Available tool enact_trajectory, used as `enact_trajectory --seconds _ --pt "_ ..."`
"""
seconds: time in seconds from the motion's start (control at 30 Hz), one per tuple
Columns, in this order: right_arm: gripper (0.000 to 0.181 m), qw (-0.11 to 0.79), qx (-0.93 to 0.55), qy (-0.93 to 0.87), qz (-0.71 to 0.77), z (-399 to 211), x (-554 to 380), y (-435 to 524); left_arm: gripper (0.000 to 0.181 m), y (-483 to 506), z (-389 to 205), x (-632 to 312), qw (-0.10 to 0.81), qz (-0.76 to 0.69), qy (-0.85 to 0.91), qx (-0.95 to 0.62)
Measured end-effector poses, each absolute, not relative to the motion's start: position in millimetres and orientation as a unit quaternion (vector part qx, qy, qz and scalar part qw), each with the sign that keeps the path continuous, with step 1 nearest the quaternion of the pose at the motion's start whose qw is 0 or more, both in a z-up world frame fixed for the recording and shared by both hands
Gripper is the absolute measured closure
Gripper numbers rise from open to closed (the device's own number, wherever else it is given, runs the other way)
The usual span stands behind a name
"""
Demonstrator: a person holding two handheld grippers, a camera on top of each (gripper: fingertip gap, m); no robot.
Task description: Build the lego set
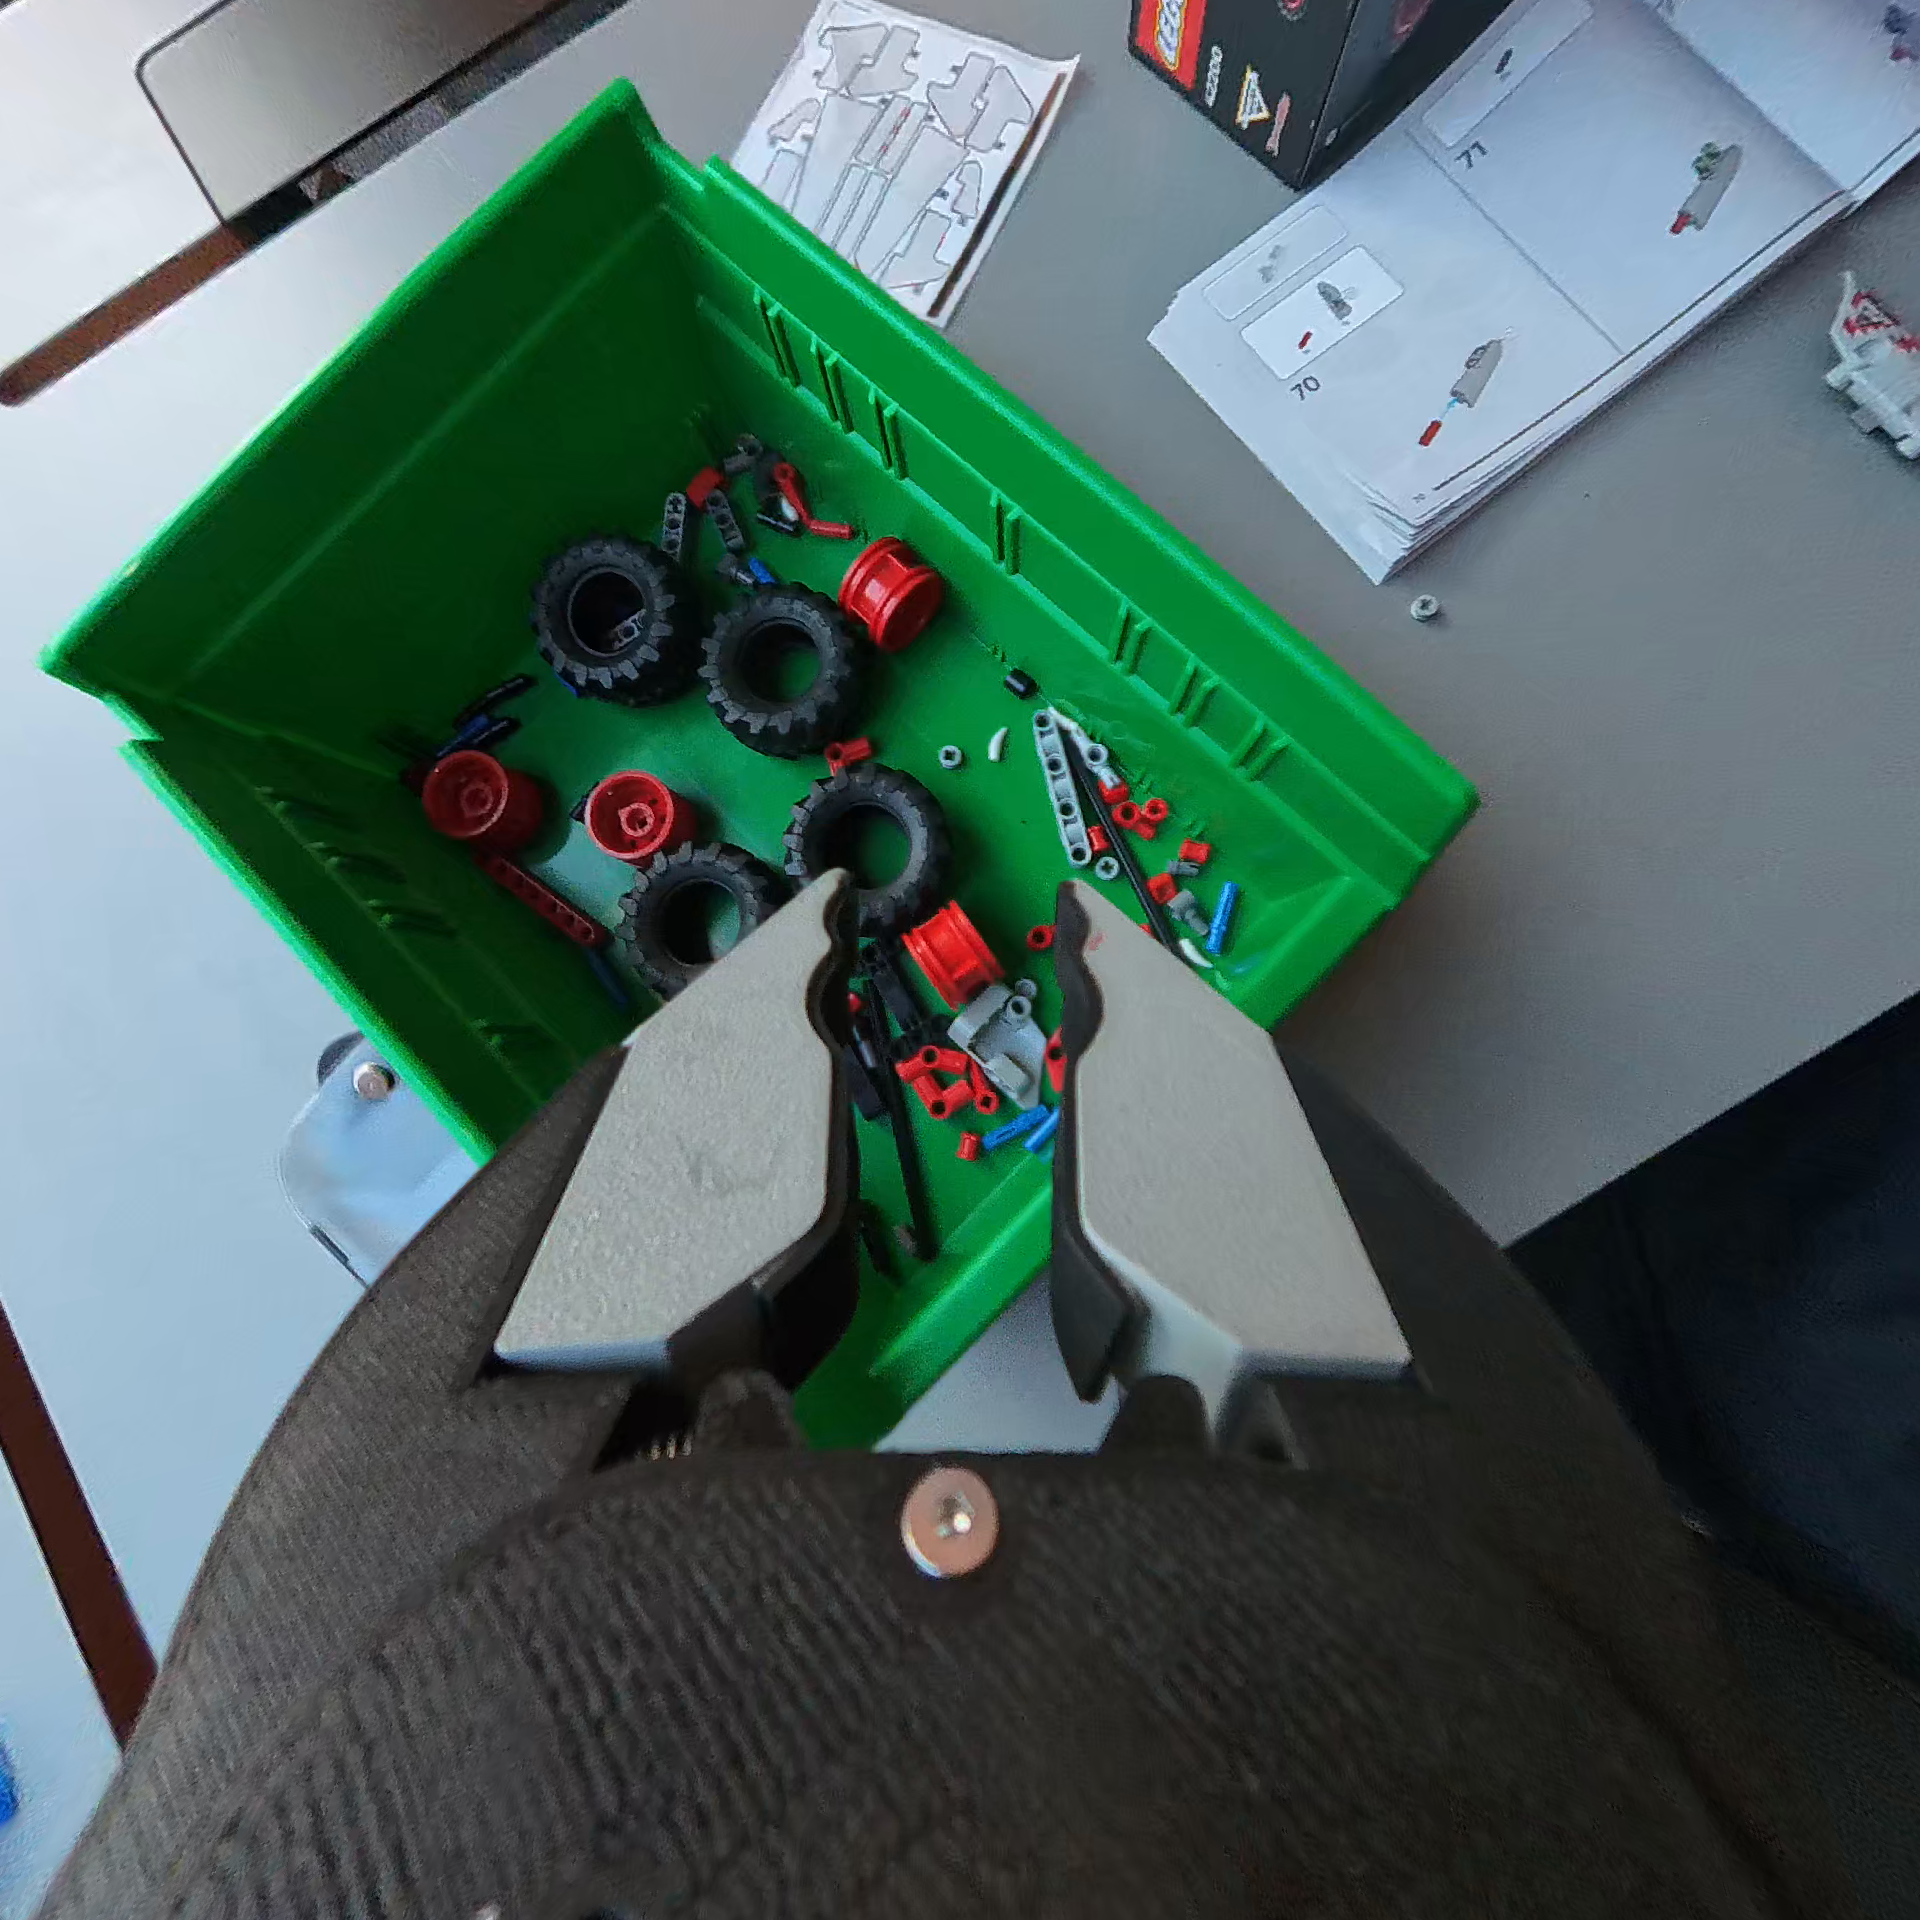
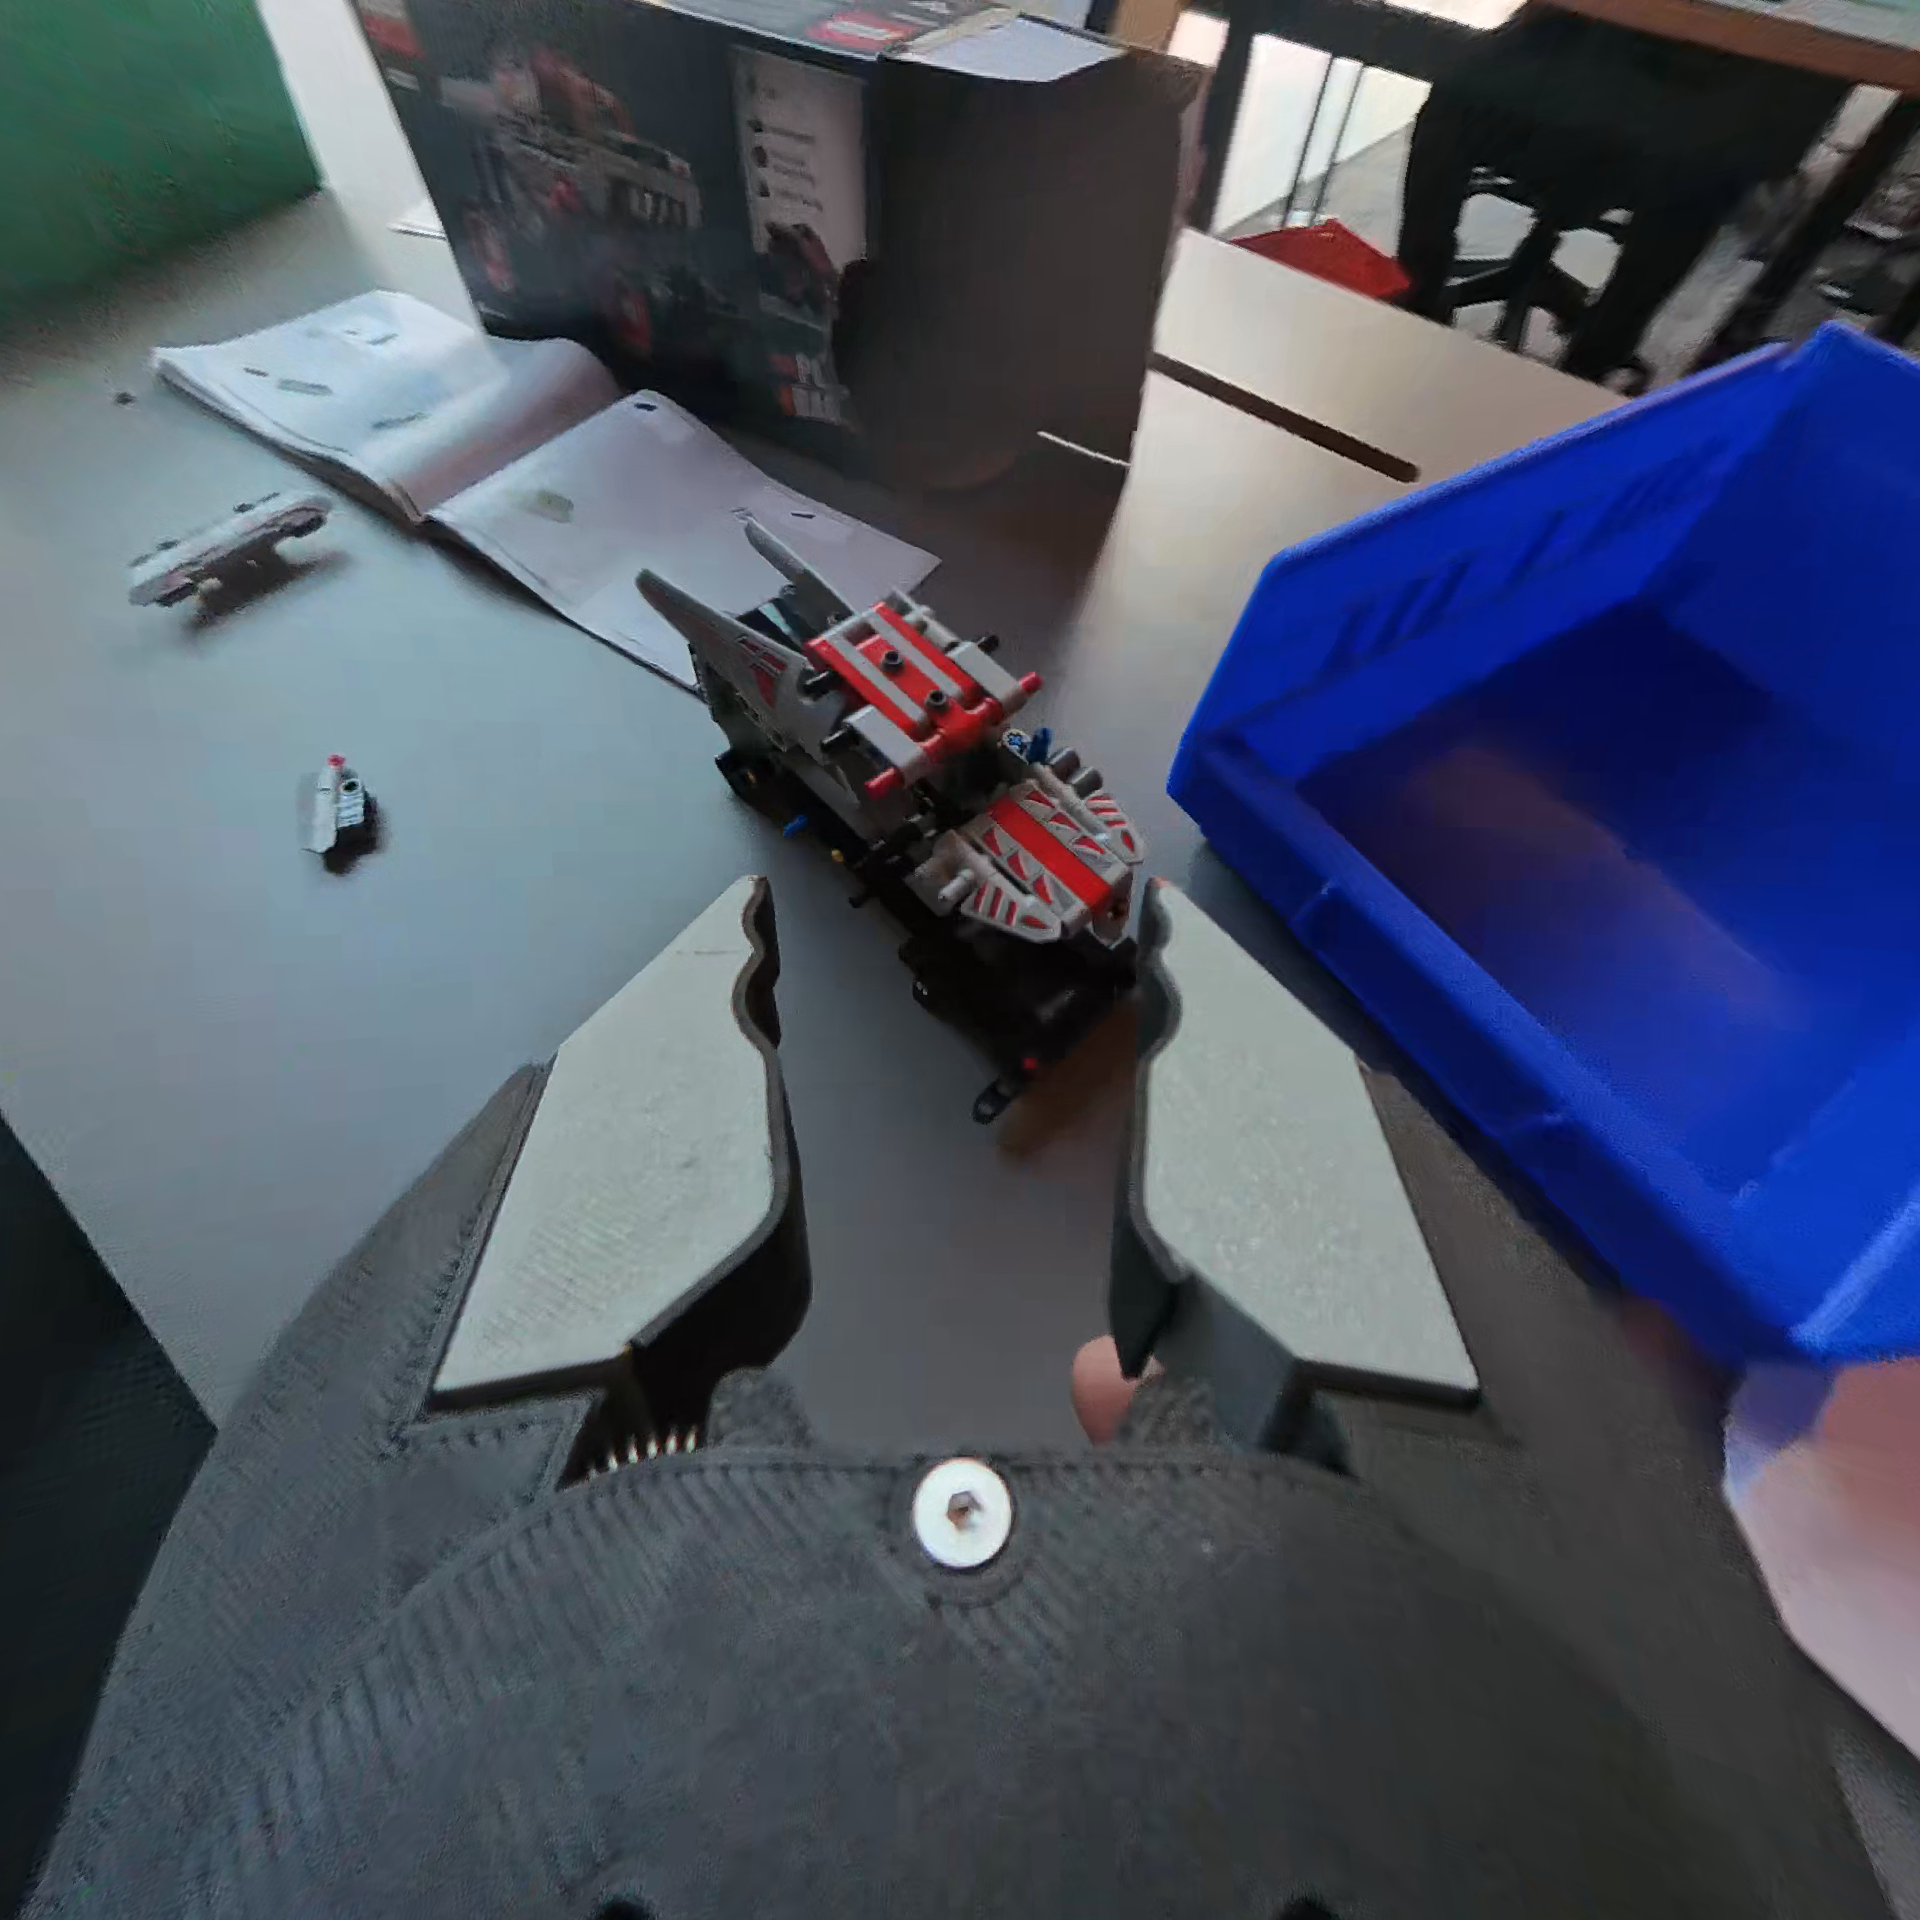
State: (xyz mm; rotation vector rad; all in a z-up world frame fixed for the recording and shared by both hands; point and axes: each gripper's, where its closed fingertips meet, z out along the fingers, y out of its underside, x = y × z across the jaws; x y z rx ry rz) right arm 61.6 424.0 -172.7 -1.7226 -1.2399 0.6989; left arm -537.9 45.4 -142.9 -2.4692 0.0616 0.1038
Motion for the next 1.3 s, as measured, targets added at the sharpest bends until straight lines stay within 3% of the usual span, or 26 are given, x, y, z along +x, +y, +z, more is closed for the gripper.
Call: enact_trajectory --seconds 0.37,0.47,0.57,0.7,0.9,1.03,1.17,1.3 --pt "0.106 0.297 -0.657 -0.61 0.328 -216.3 19.4 447.0 0.145 55.6 -127.9 -490.6 0.307 0.045 0.025 -0.95" --pt "0.121 0.28 -0.65 -0.623 0.333 -214.4 21.0 431.4 0.144 56.3 -132.5 -489.8 0.3 0.043 0.023 -0.953" --pt "0.115 0.268 -0.642 -0.64 0.327 -211.2 26.4 405.5 0.144 54.9 -135.7 -493.3 0.302 0.04 0.021 -0.952" --pt "0.118 0.308 -0.641 -0.636 0.3 -192.9 37.6 387.0 0.145 48.9 -143.9 -504.2 0.313 0.026 0.012 -0.949" --pt "0.128 0.453 -0.593 -0.55 0.376 -117.0 3.1 346.2 0.145 38.8 -145.5 -531.1 0.355 0.028 -0.007 -0.934" --pt "0.138 0.382 -0.506 -0.532 0.561 -107.3 -54.3 259.7 0.146 29.6 -151.0 -545.3 0.361 0.029 -0.002 -0.932" --pt "0.136 0.366 -0.581 -0.492 0.535 -157.1 -98.6 275.0 0.147 21.9 -160.5 -561.9 0.365 0.046 0.014 -0.93" --pt "0.181 0.339 -0.598 -0.533 0.493 -155.9 -154.8 271.3 0.147 19.3 -167.8 -572.2 0.378 0.04 0.028 -0.925"
